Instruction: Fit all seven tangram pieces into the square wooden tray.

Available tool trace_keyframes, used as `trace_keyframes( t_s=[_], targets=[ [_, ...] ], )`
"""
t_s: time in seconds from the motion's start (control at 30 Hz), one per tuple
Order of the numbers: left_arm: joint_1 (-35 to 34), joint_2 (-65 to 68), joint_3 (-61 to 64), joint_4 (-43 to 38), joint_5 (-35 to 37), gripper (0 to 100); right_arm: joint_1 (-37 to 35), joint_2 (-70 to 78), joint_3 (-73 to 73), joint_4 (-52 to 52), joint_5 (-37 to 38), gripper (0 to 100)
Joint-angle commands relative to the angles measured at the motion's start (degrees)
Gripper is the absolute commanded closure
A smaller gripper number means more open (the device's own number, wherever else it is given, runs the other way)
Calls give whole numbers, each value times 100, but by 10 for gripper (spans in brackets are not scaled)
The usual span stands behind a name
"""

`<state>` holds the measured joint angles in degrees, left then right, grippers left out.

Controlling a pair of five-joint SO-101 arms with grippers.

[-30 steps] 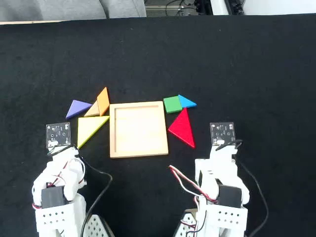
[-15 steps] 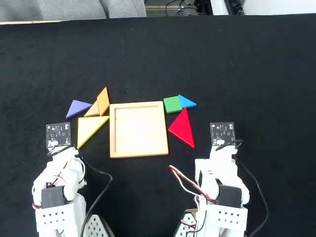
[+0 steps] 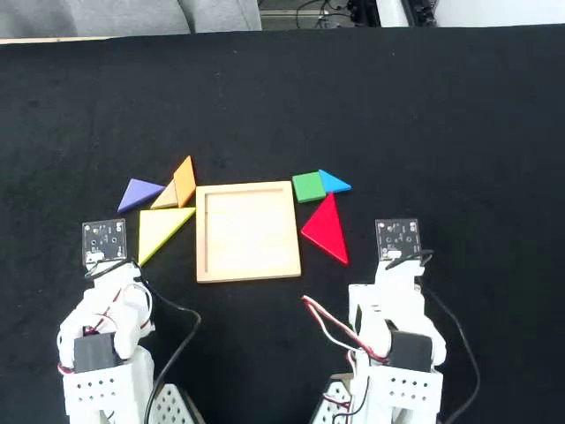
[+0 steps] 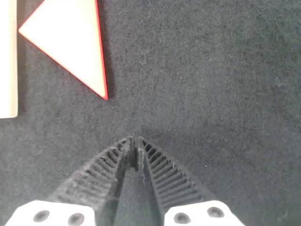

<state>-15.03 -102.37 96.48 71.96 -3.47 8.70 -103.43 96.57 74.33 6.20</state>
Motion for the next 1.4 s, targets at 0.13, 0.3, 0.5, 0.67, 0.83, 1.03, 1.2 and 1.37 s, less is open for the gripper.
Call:
trace_keyframes(
  t_s=[0.13,0.3,0.5,0.67,0.83,1.03,1.2,1.37],
  targets=[
    [66,-70,92,35,53,970,53,-453,-4,26,18,987],
    [66,-70,92,35,62,970,53,-453,-4,26,18,987],
    [66,-70,92,35,62,970,53,-453,-4,26,44,987],
    [312,-70,92,26,26,970,35,-453,-4,-97,62,986],
    [365,-70,92,26,62,970,18,-462,-13,-2338,62,986],
    [356,-70,92,26,35,970,18,-462,-13,-4545,571,914],
    [145,-70,101,26,26,970,9,-409,-277,-3798,598,852],
    [-760,-79,101,-255,9,970,-360,-321,-1525,-2532,615,851]
  ],
)
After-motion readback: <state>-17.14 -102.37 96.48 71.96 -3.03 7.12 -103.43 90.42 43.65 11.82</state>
